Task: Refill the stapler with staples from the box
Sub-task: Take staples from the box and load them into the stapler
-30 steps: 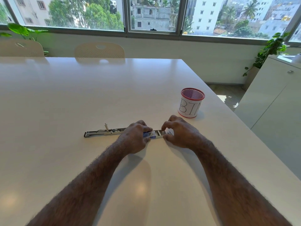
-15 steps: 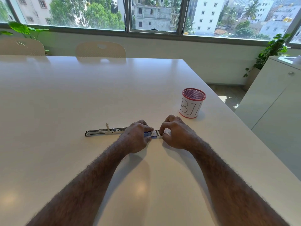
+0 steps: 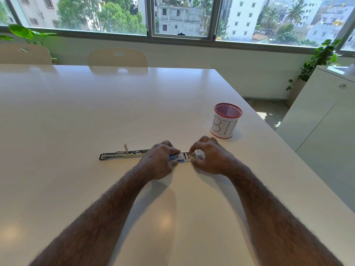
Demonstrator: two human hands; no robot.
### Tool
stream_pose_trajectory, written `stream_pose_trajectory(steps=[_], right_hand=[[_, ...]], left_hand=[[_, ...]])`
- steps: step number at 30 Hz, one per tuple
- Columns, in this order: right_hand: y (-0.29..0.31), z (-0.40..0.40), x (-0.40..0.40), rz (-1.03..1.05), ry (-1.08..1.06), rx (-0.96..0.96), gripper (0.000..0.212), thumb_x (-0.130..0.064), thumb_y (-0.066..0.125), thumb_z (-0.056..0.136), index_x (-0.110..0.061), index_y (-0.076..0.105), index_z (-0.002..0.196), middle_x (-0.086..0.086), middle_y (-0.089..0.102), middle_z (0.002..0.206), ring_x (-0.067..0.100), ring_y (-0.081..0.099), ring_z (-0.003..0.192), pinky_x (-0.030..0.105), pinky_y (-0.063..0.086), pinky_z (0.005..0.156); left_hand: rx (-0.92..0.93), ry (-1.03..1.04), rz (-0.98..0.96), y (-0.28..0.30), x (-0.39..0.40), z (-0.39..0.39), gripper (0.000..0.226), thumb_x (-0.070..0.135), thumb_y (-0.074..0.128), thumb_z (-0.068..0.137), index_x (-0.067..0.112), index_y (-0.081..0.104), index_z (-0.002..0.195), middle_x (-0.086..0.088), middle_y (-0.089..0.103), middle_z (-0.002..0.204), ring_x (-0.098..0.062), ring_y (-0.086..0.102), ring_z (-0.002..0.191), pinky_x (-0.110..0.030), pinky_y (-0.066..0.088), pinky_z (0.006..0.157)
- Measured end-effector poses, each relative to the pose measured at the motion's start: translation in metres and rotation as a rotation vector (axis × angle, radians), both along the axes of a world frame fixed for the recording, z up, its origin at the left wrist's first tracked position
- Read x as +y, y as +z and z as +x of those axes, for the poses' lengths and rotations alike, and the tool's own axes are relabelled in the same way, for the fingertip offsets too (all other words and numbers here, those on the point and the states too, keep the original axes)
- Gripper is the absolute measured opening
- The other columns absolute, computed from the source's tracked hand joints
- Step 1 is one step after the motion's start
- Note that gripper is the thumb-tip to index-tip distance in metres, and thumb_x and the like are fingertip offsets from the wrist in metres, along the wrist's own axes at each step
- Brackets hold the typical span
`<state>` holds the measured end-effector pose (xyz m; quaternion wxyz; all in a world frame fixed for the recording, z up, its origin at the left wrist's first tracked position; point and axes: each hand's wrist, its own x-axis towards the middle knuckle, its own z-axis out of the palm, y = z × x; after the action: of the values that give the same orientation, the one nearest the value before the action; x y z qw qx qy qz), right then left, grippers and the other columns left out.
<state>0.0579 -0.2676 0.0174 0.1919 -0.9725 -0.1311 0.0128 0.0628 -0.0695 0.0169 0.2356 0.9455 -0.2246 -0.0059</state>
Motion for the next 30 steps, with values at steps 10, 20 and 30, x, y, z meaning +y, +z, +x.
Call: stream_pose_trajectory(steps=[10,20,30], right_hand=[[-0.0005,0.0024,-0.0065,0.062,0.052,0.038,0.023,-0.034,0.07,0.084,-0.03,0.064,0.106,-0.003,0.053,0.121,0.014,0.042,0.111,0.036,0.04,0.092],[0.0032,0.0012,-0.0031,0.108,0.09,0.011,0.034,-0.018,0.073,0.083,-0.026,0.064,0.115,-0.02,0.058,0.085,0.002,0.057,0.079,0.011,0.04,0.062],[0.0007,0.0016,-0.0038,0.145,0.06,0.01,0.025,-0.021,0.074,0.082,-0.027,0.069,0.106,-0.018,0.06,0.095,0.0,0.055,0.082,0.009,0.038,0.061]], left_hand=[[-0.028,-0.033,-0.011,0.0011,0.0032,0.0006,0.041,0.022,0.062,0.088,0.018,0.059,0.129,0.004,0.055,0.114,-0.009,0.048,0.097,-0.021,0.037,0.082],[-0.016,-0.037,-0.004,0.0012,0.0035,0.0002,0.041,0.021,0.061,0.089,0.017,0.058,0.13,0.003,0.054,0.117,-0.009,0.047,0.101,-0.023,0.04,0.087],[-0.019,-0.041,0.006,-0.0002,0.0042,0.0009,0.041,0.021,0.061,0.089,0.017,0.058,0.13,0.003,0.054,0.118,-0.008,0.045,0.1,-0.023,0.037,0.086]])
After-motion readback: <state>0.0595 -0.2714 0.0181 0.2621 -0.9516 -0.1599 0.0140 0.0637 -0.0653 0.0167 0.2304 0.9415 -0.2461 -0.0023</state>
